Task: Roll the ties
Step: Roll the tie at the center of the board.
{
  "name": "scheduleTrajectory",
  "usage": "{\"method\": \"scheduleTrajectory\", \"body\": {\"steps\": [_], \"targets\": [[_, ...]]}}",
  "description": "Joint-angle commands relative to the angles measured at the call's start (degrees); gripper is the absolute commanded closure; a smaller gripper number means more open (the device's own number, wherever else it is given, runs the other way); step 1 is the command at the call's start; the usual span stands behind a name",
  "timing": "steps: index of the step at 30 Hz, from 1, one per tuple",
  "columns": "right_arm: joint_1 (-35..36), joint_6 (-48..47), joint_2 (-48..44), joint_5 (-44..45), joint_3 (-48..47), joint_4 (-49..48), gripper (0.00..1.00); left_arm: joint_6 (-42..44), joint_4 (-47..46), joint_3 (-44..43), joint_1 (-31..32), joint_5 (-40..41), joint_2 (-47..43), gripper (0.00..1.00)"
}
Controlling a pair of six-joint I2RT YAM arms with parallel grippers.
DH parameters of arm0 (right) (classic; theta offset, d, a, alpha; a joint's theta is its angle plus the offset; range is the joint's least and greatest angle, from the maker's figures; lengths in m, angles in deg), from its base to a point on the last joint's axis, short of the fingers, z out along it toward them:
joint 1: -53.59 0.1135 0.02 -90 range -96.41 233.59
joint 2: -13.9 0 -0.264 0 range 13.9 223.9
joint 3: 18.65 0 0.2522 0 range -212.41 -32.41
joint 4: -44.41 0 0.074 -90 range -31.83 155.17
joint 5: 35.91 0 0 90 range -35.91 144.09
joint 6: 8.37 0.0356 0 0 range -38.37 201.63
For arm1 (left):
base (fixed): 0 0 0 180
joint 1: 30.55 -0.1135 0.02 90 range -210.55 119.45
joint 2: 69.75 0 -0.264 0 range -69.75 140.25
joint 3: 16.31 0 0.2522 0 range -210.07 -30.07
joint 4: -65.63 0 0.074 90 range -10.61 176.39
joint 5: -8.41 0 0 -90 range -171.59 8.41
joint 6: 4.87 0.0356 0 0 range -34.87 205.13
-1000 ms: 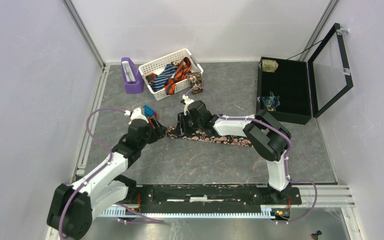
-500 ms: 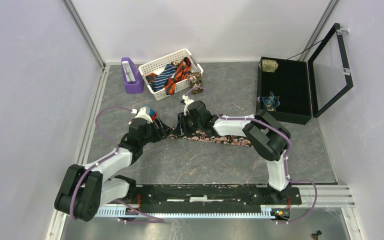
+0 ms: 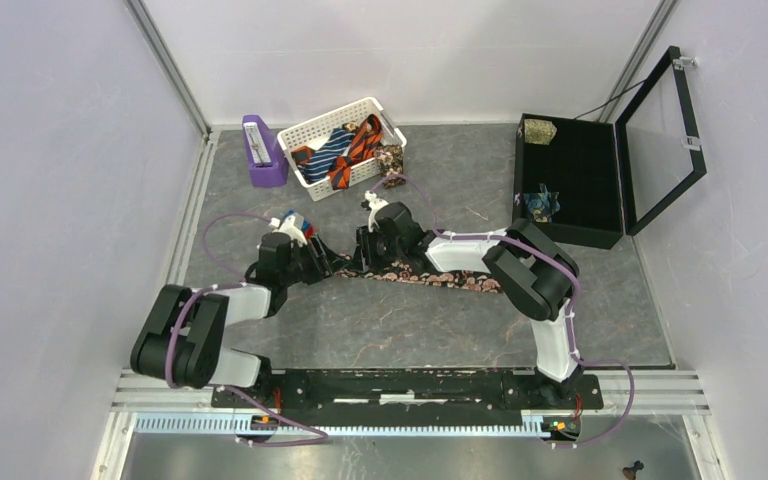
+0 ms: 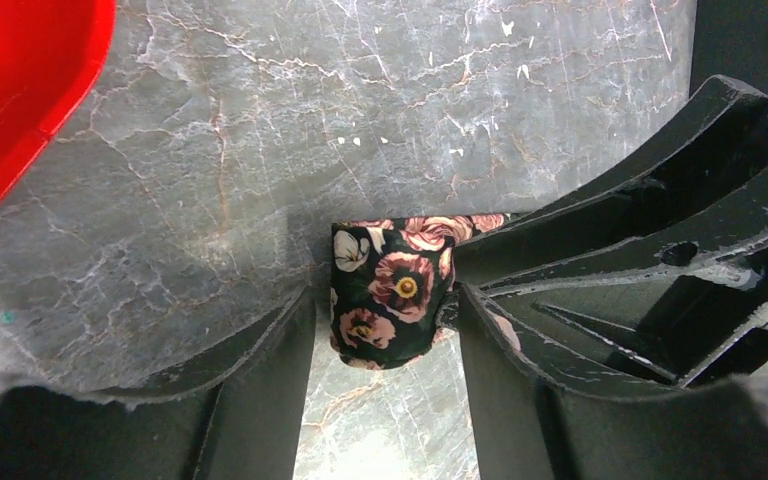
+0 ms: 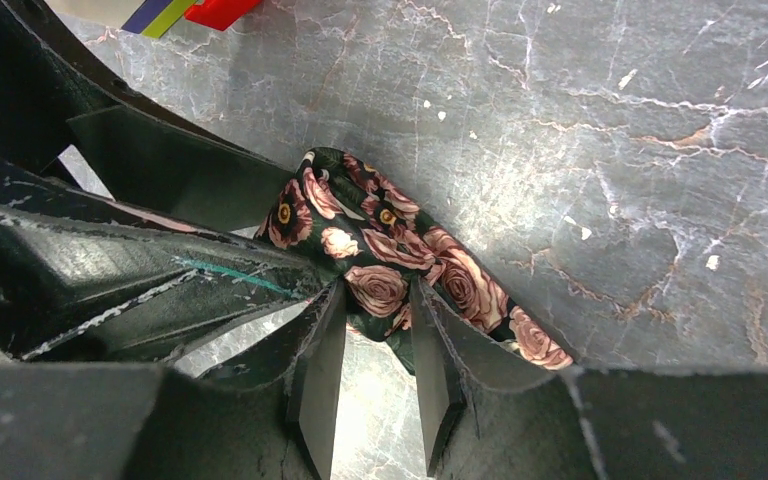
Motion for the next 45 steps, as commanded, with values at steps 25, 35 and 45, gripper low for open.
{"method": "scheduleTrajectory", "body": {"steps": [25,35,45], "targets": [[0.44,-0.72,1.22,0.28,0.45,-1.14,0.64,-12.25,-32.68,5.38,-0.62,-8.69,17.96,0.66],[0.16,-1.34,-0.96,0.55,0.99,-0.33,0.62,-9.56,-26.88,6.24,-0.53,-4.49,11.39,0.93],[0.02,0.69,-7.31,-2.22,4.0,-4.41,0.59,2.01,1.5,1.63,4.12,10.15,-7.02,0.98]]}}
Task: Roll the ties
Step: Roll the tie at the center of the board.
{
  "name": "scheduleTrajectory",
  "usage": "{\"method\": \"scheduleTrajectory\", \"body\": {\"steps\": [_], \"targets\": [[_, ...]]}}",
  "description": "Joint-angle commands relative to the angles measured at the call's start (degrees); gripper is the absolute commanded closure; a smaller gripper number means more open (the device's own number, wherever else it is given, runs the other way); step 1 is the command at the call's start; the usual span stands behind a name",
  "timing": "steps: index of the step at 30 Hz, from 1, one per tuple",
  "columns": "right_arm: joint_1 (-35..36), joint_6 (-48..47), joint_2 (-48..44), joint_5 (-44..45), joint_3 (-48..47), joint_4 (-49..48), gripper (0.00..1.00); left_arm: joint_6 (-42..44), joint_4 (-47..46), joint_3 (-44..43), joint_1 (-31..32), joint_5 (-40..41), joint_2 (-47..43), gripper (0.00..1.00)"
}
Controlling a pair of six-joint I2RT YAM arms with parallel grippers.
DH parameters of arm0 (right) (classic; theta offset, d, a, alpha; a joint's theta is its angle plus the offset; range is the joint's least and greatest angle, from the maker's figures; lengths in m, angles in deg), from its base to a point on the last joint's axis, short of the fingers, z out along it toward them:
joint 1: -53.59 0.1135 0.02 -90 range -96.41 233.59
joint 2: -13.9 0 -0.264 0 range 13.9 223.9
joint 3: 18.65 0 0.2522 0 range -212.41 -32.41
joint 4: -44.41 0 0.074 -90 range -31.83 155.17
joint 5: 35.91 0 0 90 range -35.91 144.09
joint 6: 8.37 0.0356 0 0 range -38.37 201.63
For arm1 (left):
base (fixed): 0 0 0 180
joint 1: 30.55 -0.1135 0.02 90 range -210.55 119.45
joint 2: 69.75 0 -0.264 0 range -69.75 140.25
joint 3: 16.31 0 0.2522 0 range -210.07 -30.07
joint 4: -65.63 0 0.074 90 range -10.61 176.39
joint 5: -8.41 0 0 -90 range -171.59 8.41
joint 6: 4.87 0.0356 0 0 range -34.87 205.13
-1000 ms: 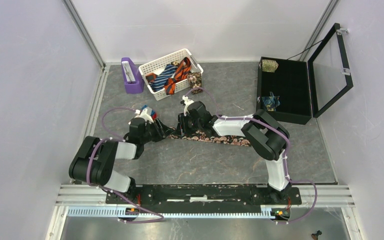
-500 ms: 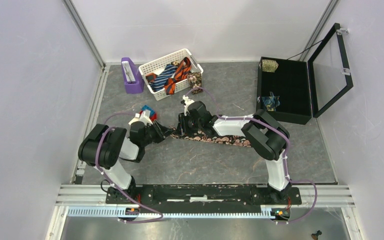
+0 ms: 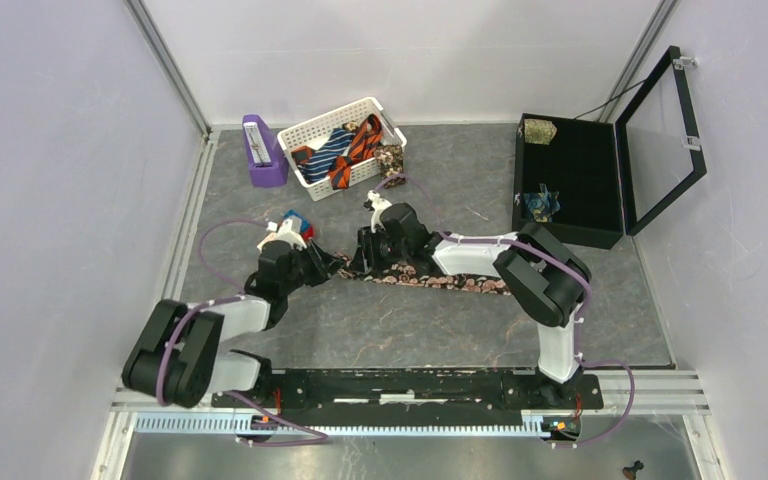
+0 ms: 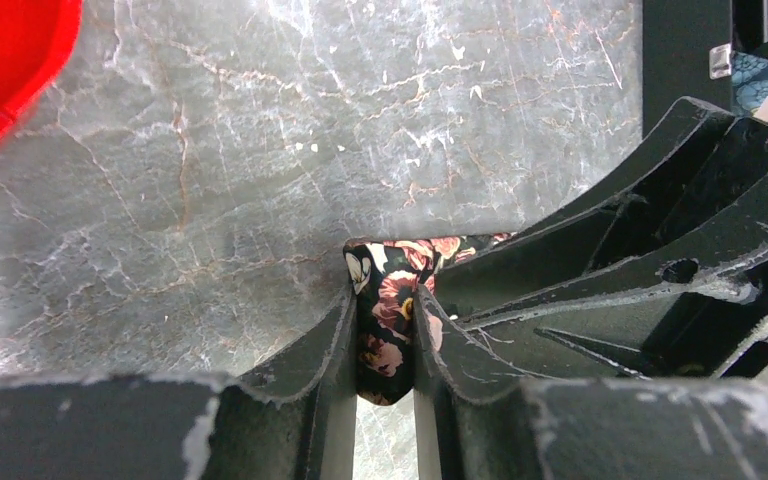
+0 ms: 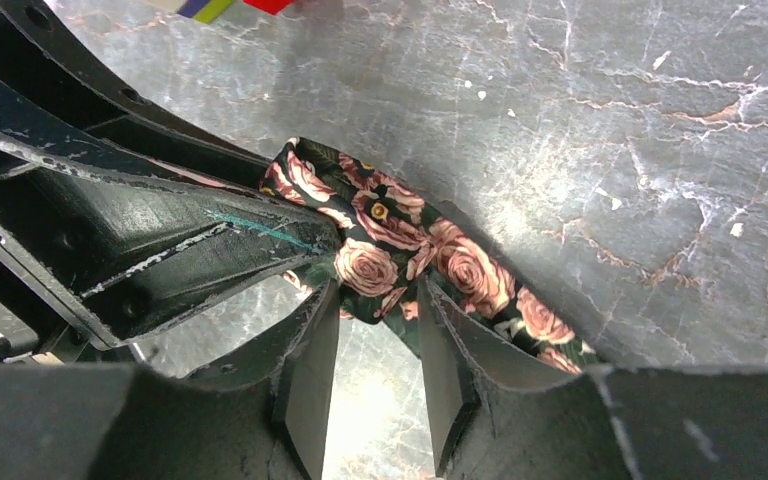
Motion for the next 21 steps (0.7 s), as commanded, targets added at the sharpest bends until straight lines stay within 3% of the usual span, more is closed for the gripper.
{"method": "scheduleTrajectory", "body": {"steps": [1,6,21], "targets": [[0.11,1.11,-4.45,-0.84,1.56,-4.05,0.61,7.76,13.92,-3.92,2.39,9.63,-7.01,0.98],[0.11,3.02,-3.75,-1.36,1.96,-6.66,0.7,10.25,20.28,-5.71,4.83,14.76,-10.27,0.98],[1.86,6.7,2.79,-3.93,-0.12,-10.85,0.72,12.1,27.38,-9.96,11.36,27.87,-10.56,0.98]]}}
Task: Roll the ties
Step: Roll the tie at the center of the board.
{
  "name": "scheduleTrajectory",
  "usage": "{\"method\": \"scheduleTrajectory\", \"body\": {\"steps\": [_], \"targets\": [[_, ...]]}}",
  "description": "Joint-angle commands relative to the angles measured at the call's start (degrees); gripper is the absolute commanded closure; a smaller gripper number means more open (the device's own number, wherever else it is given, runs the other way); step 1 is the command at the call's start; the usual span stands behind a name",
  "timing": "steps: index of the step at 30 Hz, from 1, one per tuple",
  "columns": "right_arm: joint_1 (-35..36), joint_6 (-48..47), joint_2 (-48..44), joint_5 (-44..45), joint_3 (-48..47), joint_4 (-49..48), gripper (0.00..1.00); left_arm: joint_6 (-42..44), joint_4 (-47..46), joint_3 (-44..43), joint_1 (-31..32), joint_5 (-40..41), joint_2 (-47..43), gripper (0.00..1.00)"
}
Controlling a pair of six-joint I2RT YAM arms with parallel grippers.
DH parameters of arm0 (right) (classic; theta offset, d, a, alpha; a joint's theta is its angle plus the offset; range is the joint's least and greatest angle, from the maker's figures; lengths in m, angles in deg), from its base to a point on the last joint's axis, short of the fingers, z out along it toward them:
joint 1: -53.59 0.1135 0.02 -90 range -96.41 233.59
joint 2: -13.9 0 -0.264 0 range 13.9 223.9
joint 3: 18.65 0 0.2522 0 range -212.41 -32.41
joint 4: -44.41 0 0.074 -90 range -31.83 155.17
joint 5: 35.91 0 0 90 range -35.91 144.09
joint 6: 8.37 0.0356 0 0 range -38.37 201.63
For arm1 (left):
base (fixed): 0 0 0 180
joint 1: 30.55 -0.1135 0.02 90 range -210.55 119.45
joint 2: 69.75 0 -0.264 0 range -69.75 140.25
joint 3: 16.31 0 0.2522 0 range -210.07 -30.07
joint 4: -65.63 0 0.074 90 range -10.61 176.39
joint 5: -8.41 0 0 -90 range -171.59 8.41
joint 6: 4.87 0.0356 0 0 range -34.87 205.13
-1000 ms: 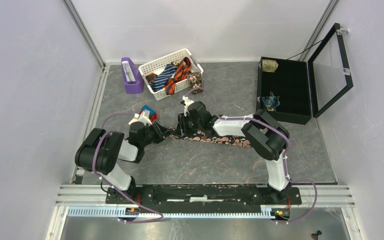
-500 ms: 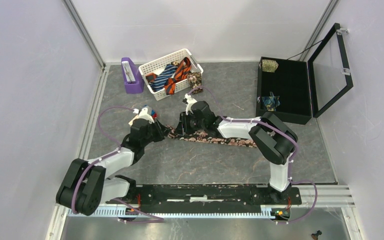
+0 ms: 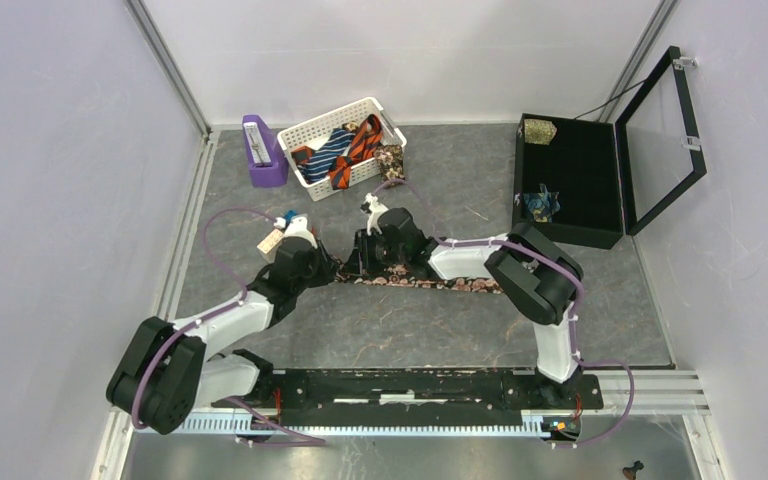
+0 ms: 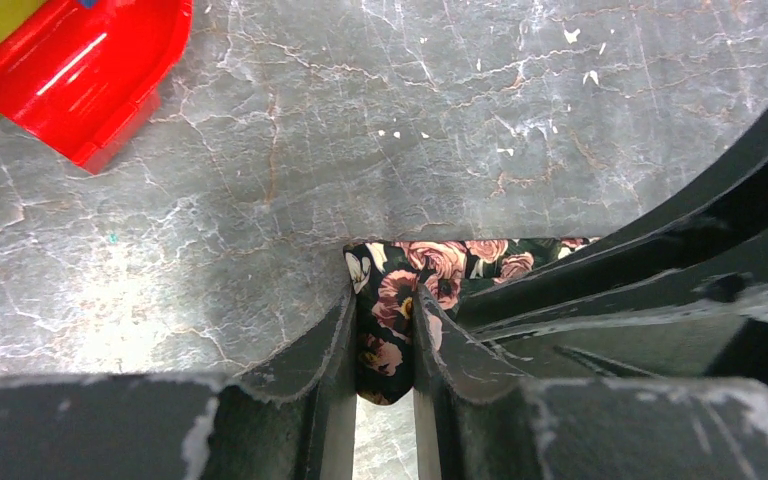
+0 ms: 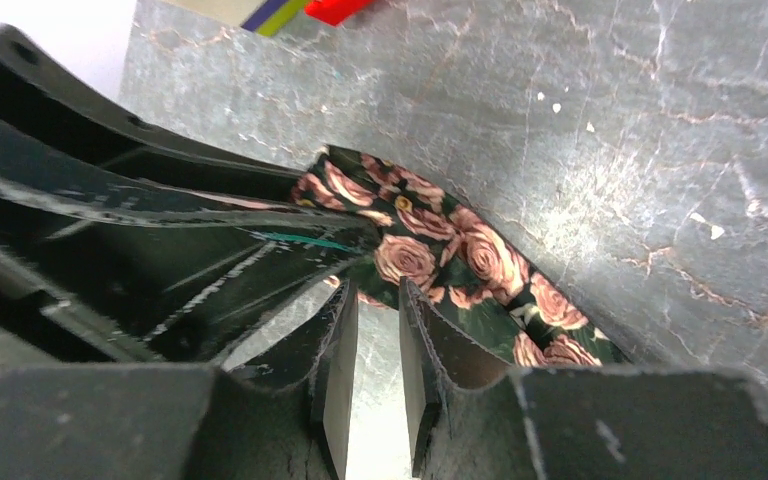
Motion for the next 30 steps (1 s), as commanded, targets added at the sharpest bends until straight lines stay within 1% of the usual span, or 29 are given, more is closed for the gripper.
{"method": "scheduleTrajectory", "body": {"steps": [1,14,19,24,28,30], "targets": [[0.94,1.51,2.61,-1.19,-2.02,-3.16,0.72,3.86,2.32,-2.86,1.37,5.65,-1.14,0.98],[1.82,2.28,7.66,-3.78,-7.13,-6.29,0.72,7.35,6.85,-5.13,4.48,10.12,-3.38,0.98],[1.76,3.02,7.98,-6.27,-6.26,-9.89,0.7,8.1,9.85,-6.7,5.96,13.81,-2.97,0.98],[0.32,0.78,4.34,-4.77,-1.8,-7.59,0.7,9.16,11.18,-7.94,7.69,18.62,-1.99,0.98],[-1.6,-1.97,0.28,-4.35,1.67,-4.14,0.7,9.57,11.18,-8.51,8.91,20.12,-0.66,0.98],[-2.45,-3.54,-2.22,-3.56,3.65,-2.33,0.69,9.74,12.84,-9.04,9.81,21.6,0.34,0.98]]}}
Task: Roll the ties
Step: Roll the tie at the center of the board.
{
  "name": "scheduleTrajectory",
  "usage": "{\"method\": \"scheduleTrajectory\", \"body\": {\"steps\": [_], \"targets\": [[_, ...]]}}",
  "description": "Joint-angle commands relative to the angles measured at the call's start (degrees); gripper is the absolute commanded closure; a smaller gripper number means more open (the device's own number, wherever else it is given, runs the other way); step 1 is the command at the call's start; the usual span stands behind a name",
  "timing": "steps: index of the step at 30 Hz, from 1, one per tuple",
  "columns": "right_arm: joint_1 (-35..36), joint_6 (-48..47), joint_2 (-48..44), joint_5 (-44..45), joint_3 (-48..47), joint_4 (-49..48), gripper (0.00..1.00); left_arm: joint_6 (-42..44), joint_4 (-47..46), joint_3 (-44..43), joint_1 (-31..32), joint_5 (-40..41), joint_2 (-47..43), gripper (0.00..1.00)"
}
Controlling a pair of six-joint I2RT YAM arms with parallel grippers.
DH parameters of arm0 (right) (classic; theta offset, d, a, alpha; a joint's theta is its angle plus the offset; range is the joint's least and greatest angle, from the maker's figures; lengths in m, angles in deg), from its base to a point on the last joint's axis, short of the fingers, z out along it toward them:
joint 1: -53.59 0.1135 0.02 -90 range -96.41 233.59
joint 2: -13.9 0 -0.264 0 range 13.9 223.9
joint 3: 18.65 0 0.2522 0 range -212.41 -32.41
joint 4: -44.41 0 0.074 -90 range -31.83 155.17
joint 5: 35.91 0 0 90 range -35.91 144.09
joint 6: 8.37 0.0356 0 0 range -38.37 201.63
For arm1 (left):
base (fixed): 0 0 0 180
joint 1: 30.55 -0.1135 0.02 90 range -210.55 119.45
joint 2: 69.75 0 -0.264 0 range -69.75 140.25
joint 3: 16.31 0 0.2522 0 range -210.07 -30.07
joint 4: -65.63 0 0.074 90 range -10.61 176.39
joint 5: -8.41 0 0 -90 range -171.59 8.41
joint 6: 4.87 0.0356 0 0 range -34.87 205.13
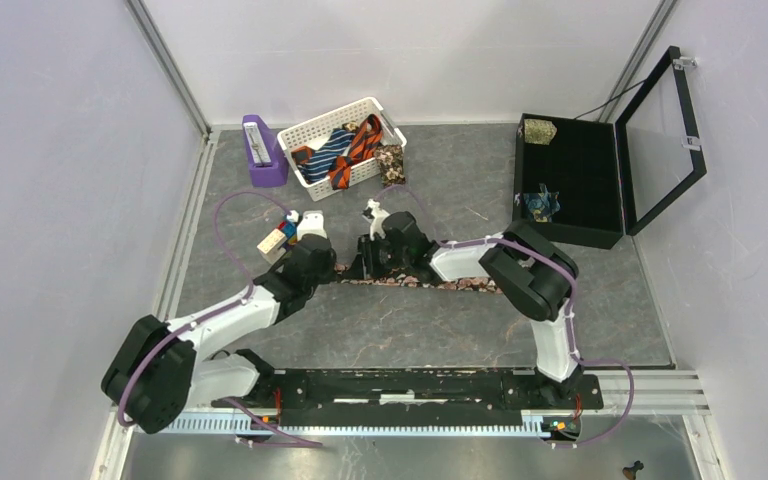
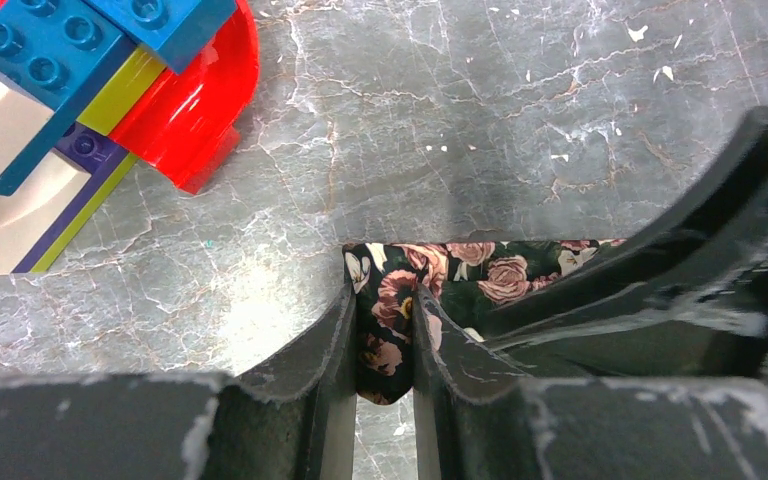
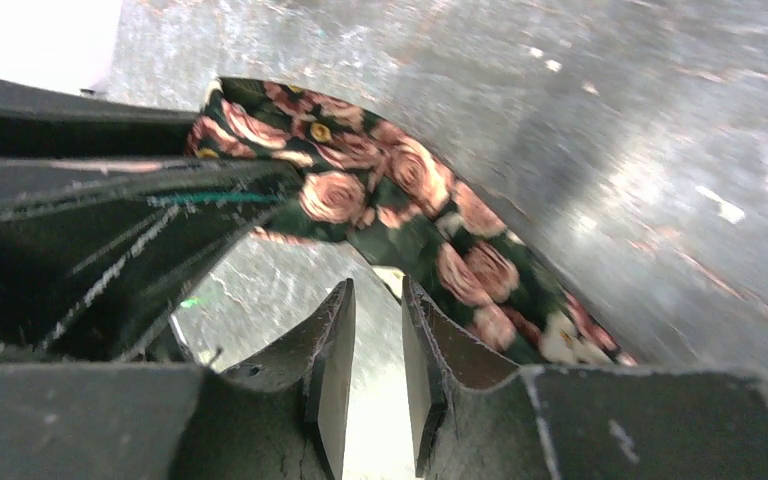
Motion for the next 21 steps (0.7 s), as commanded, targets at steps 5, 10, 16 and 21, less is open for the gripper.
{"method": "scheduleTrajectory", "body": {"steps": [5,10,16,21], "targets": [[-4.3,-6.95,-12.62,2.81,7.92,5.18,0.69,3.1,1.74,-3.67,3.82,7.58,3.24,0.98],[-6.72,-7.5,-15.6,3.06,11.64,4.99,0.69,2.77,3.15,-5.47,6.17,11.03,5.94,0.98],[-8.62,-7.75,-18.2,3.5,13.91,5.05,0.69,2.56,5.24,-8.06,9.61,15.95,9.51,0.98],[-10.56,-8.19,-21.11,5.04,15.53,6.24,0.68,2.69,5.33,-8.99,12.41,18.08,12.1,0.98]]}}
